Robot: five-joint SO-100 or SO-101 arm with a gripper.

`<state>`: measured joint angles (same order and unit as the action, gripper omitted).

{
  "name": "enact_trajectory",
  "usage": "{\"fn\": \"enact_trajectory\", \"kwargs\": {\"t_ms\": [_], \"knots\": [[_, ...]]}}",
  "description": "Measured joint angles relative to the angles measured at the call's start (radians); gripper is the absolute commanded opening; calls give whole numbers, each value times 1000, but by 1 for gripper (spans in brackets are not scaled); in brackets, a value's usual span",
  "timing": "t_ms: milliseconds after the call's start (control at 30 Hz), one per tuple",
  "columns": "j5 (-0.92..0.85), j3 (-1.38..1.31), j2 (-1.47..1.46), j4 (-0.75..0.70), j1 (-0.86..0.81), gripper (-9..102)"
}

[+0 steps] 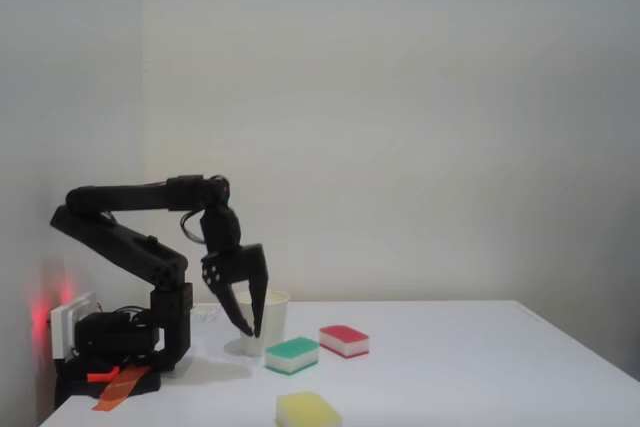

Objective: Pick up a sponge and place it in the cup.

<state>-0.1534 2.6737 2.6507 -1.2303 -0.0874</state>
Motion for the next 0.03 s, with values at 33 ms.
{"fn": "enact_trajectory", "kwargs": {"t_ms": [33], "knots": [[-2, 29, 26, 9, -2, 0]]}}
